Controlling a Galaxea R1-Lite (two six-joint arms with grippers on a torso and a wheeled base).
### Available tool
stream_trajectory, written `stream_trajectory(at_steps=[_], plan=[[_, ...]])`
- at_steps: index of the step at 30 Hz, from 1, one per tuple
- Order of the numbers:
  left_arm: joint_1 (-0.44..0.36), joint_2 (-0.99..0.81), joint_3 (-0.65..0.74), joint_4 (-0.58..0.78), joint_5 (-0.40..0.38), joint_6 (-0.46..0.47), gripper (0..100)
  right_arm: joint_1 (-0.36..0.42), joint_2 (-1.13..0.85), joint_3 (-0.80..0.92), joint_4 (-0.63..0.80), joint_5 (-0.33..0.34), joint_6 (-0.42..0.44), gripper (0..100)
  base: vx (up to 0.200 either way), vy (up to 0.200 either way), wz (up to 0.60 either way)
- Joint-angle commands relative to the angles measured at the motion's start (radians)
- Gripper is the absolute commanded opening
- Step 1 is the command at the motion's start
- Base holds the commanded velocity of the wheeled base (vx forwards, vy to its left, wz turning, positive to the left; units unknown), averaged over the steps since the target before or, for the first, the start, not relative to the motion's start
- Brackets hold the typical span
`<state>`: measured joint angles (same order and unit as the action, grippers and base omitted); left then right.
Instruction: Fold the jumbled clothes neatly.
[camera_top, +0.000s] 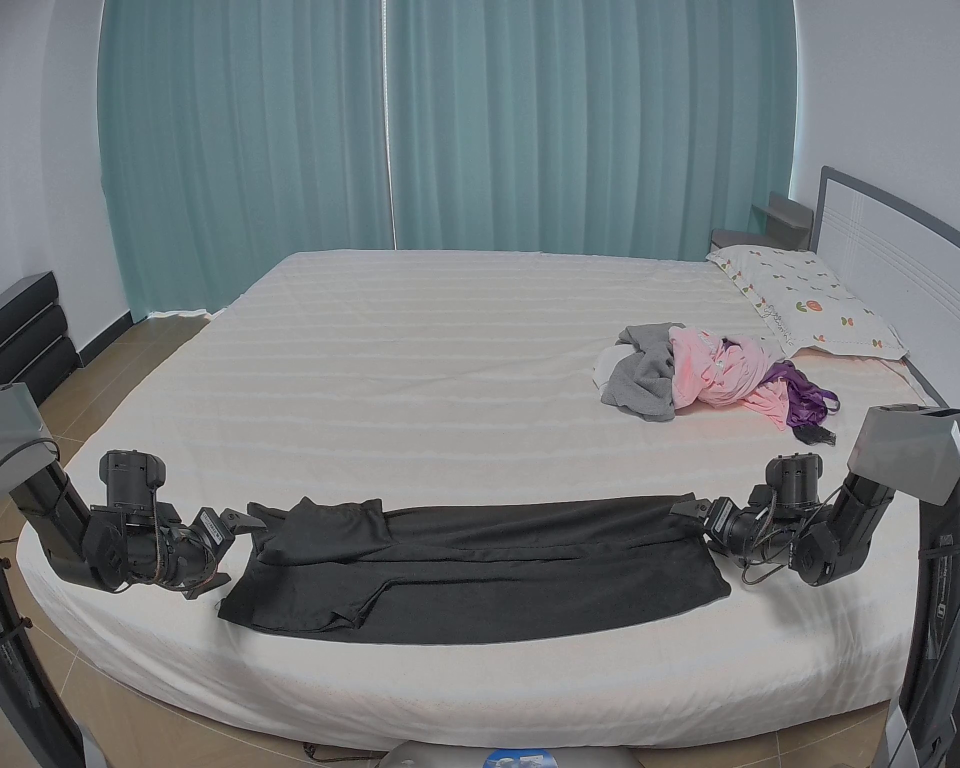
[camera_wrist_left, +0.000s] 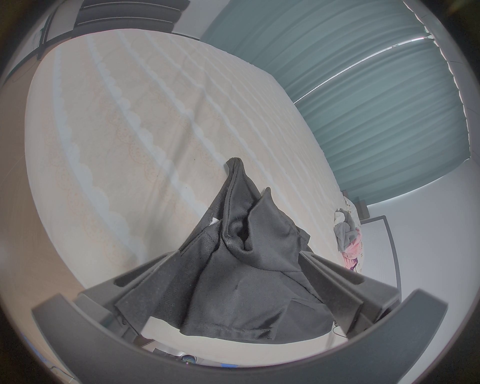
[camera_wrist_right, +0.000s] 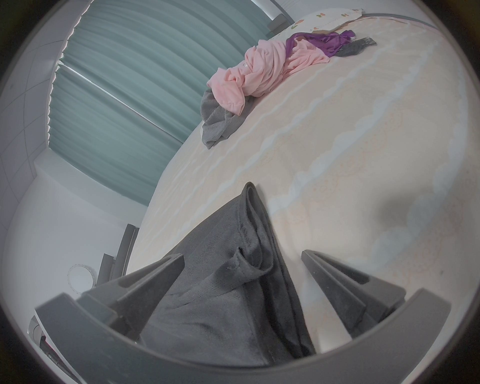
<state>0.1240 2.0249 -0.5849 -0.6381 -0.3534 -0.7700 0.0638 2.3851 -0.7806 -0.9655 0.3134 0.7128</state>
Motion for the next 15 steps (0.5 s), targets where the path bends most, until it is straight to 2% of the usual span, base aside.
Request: stream_trajectory(at_steps=[1,12,13,15], plan=[[0.000,0.006,-0.001,0.000,0.001,0.000,100,0.011,0.028,-0.025,0.013,0.001,0.001,100,0.000,0.000,0.00],[0.003,0.008,-0.003,0.000,0.001,0.000,100,0.031,0.042,-0.054,0.033,0.000,-0.001,100,0.000,0.000,0.00],[0.003,0.008,-0.004,0.000,0.001,0.000,100,0.031,0.042,-0.054,0.033,0.000,-0.001,0,0.000,0.000,0.00],[0.005,0.009,-0.006,0.000,0.001,0.000,100,0.033,0.043,-0.058,0.034,0.000,-0.003,0,0.000,0.000,0.00]])
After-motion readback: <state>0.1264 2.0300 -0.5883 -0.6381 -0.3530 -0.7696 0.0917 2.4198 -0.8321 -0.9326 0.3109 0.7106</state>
